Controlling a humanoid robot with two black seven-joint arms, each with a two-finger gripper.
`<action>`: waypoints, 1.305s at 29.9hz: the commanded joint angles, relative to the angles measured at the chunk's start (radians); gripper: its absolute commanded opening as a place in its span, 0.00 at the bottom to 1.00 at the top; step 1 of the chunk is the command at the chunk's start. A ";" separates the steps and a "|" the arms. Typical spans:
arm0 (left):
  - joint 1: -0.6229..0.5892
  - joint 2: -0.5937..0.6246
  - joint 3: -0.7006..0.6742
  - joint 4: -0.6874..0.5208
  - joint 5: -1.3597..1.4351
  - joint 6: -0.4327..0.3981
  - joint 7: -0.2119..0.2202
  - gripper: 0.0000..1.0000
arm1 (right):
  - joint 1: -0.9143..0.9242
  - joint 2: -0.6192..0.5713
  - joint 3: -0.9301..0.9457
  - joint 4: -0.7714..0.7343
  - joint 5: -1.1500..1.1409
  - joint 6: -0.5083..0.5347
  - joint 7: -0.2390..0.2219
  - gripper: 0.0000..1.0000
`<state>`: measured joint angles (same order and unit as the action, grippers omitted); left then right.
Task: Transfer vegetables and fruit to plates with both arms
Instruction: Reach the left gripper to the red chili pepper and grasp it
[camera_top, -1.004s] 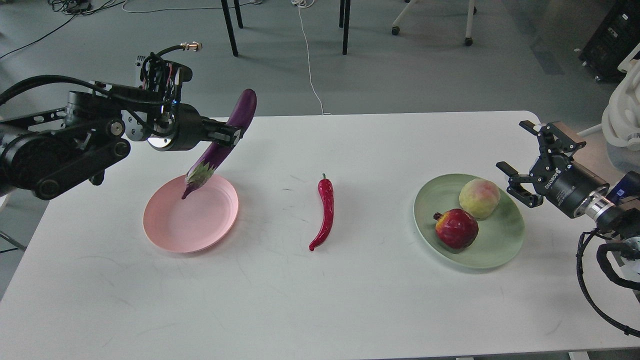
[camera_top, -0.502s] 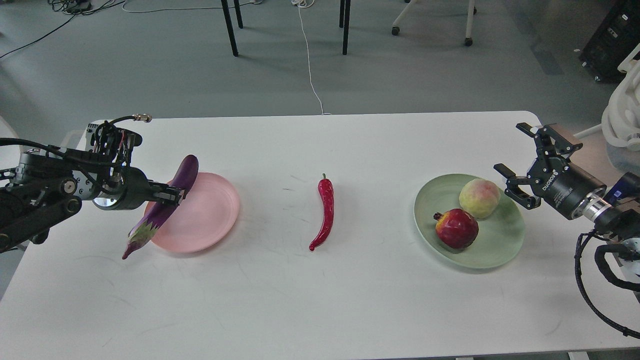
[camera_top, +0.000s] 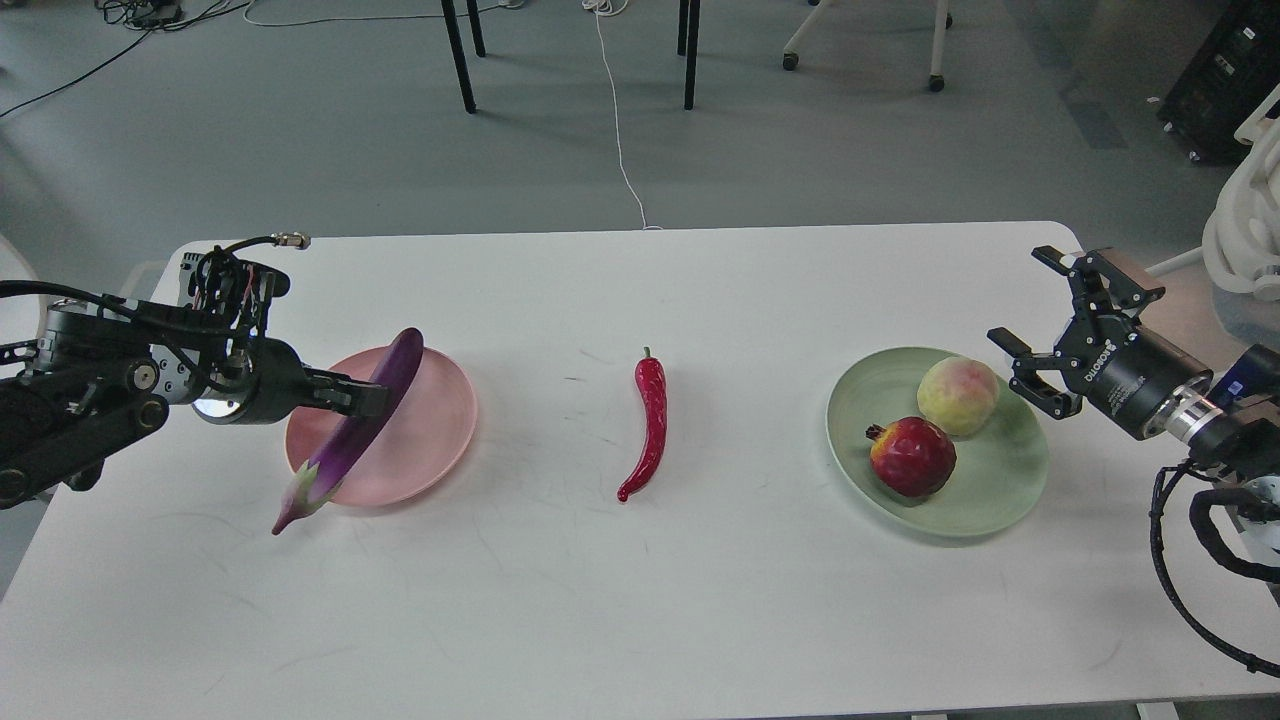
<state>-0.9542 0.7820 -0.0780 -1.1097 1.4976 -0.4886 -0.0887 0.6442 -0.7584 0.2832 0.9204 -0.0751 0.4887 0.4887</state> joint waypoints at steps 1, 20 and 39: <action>-0.006 0.008 -0.002 0.001 0.000 0.000 -0.002 0.88 | 0.000 0.001 0.002 0.000 0.000 0.000 0.000 0.98; -0.219 -0.309 -0.029 -0.104 -0.017 0.051 0.059 0.97 | -0.006 -0.010 -0.001 0.005 0.000 0.000 0.000 0.98; -0.067 -0.613 -0.009 0.175 -0.005 0.110 0.149 0.96 | -0.031 -0.032 0.016 0.006 0.000 0.000 0.000 0.98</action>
<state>-1.0356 0.1715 -0.0882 -0.9594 1.4921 -0.3786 0.0596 0.6149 -0.7858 0.2988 0.9267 -0.0752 0.4887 0.4887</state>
